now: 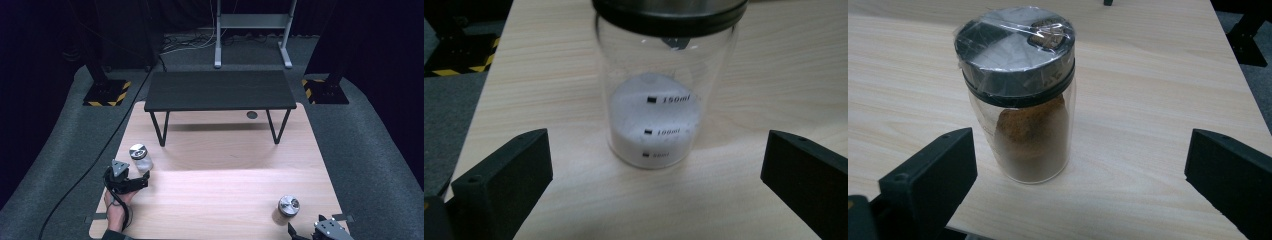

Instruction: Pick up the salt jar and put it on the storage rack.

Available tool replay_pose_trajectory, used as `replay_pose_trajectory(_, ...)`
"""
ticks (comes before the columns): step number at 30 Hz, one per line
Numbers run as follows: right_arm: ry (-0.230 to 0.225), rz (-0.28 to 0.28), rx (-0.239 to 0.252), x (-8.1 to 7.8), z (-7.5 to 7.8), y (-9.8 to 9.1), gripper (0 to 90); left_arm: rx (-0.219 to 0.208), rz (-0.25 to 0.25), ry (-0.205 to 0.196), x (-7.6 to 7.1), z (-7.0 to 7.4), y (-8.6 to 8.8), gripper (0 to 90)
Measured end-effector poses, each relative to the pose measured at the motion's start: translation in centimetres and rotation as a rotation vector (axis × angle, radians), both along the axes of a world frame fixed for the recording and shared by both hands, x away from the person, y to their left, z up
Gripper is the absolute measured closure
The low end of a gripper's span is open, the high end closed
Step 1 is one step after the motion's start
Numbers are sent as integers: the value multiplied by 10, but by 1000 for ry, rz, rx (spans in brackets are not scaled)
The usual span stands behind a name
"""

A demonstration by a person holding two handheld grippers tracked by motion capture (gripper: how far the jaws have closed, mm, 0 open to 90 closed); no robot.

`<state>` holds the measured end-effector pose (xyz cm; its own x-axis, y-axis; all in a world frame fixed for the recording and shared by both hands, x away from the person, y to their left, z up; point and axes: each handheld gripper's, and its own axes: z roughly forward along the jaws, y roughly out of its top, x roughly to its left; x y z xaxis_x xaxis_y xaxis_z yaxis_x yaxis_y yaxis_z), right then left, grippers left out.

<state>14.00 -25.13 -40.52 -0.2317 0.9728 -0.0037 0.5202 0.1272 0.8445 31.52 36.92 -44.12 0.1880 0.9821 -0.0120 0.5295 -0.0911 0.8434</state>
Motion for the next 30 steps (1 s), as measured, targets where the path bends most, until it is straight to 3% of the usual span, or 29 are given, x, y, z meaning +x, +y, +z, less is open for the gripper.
replay_pose_trajectory(5, 1, 0, 5, 0, 0, -1, 0, 3, -11, 17, 19, 2, -3, 0)
replay_pose_trajectory(11, 6, 5, 2, 1, 0, -1, 0, -6, -15, 9, 33, 3, -5, 0)
replay_pose_trajectory(14, 8, 7, 2, 1, 0, -1, 0, 10, -4, 18, 47, 5, -9, 5)
replay_pose_trajectory(15, 9, 9, 5, 2, -1, -1, 0, 4, -8, 12, 50, 1, -7, 81)
replay_pose_trajectory(16, 11, 10, 7, 2, -1, -1, 0, 3, -2, -6, 49, -3, -8, 304)
replay_pose_trajectory(20, 10, 13, 6, 2, -1, -2, 0, 5, -9, -4, 51, -3, -8, 309)
replay_pose_trajectory(23, 8, 12, 8, 2, 0, -3, 0, -31, -13, 3, 50, -1, -4, 309)
replay_pose_trajectory(30, 5, 16, 9, 1, 1, -3, 0, -32, -40, -12, 42, 6, -2, 309)
